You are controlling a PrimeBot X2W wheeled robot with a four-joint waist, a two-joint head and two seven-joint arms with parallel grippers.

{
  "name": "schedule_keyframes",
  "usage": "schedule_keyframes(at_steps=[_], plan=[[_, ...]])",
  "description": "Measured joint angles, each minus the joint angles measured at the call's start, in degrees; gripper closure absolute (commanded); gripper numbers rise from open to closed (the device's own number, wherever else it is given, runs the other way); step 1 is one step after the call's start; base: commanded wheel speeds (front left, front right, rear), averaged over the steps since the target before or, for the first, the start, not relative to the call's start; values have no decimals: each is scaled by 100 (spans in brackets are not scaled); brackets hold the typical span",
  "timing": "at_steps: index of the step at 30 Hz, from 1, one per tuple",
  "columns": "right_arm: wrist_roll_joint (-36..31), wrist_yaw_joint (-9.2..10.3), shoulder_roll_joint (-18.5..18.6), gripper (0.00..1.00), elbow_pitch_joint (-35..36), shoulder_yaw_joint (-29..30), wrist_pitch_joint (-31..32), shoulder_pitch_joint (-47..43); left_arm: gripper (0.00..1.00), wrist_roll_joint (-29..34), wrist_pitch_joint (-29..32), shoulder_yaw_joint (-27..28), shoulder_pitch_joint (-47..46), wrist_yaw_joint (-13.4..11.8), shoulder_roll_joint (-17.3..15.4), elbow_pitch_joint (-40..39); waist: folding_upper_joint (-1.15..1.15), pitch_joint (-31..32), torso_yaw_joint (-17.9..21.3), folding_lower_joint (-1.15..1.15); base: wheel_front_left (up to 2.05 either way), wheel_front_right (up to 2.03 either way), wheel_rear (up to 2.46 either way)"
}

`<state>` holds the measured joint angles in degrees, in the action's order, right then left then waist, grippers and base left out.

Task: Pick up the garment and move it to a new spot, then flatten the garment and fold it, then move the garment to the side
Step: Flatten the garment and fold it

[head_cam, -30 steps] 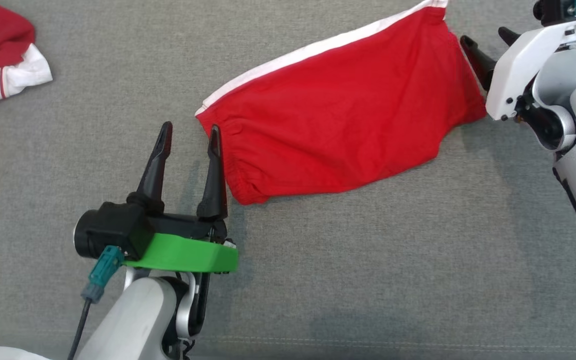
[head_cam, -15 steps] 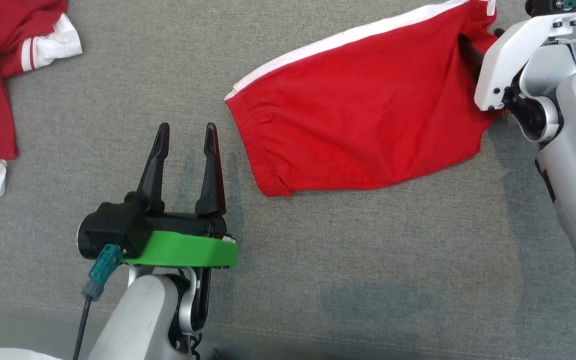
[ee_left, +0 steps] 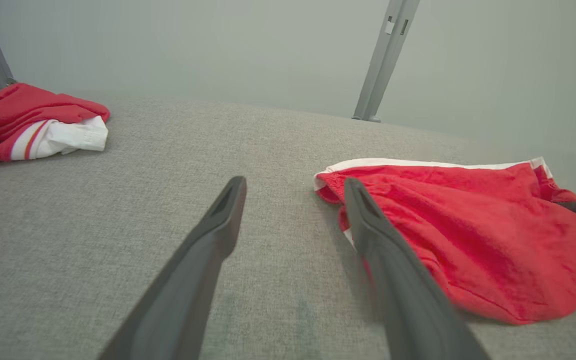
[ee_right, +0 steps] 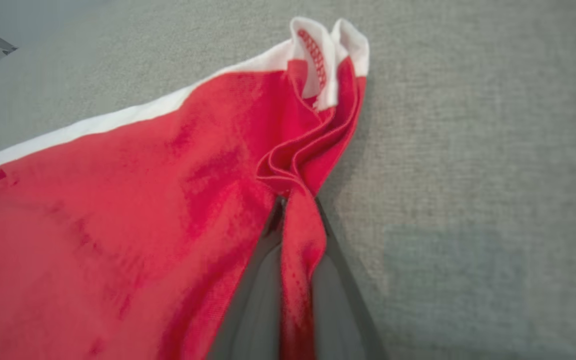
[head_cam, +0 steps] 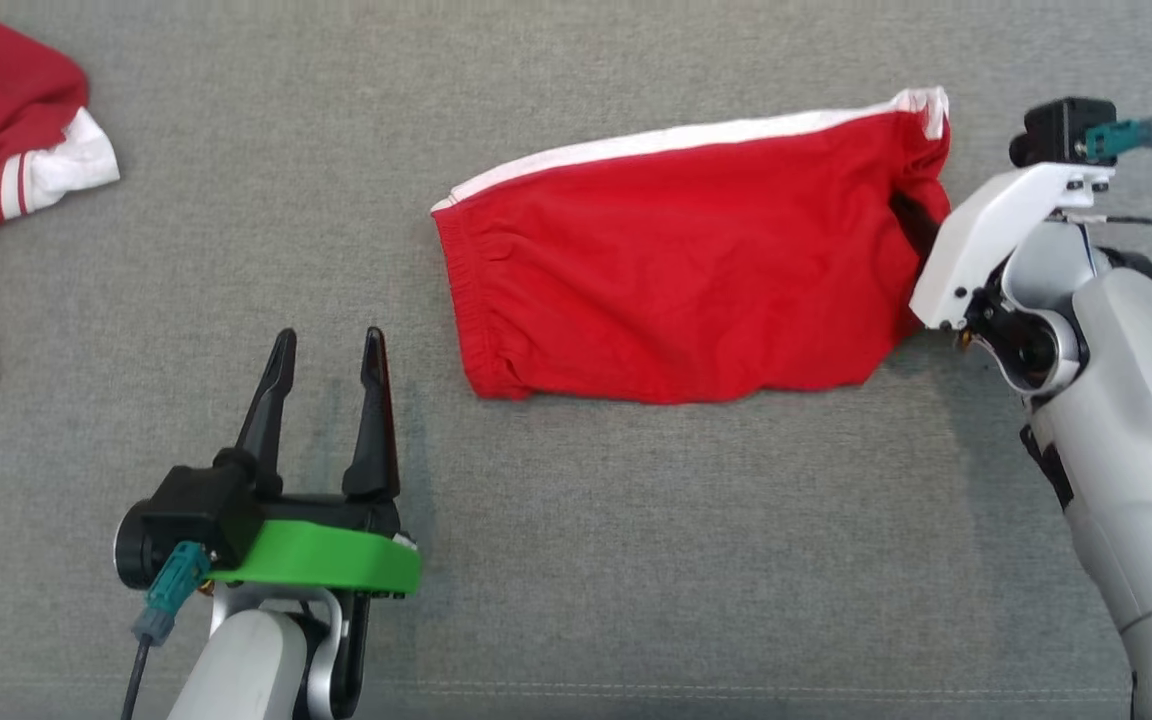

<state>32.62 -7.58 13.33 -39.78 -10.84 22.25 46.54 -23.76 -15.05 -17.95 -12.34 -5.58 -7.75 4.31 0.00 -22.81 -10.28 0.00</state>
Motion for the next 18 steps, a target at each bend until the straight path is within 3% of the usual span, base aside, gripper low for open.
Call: schedule_keyframes(at_steps=[8, 15, 18], plan=[[715, 3, 346, 100, 132, 691, -78, -1014, 0, 46, 0, 155, 481, 171, -166, 121, 0, 569, 441, 0, 0, 0, 0], [642, 10, 1093, 100, -64, 1731, -377, -1622, 0, 120, 0, 140, 734, 126, -81, 141, 0, 977, 705, 0, 0, 0, 0], [794, 10, 956, 100, 380, 1845, -293, -1619, 0, 121, 0, 123, 838, 127, -54, 147, 0, 1080, 745, 0, 0, 0, 0]])
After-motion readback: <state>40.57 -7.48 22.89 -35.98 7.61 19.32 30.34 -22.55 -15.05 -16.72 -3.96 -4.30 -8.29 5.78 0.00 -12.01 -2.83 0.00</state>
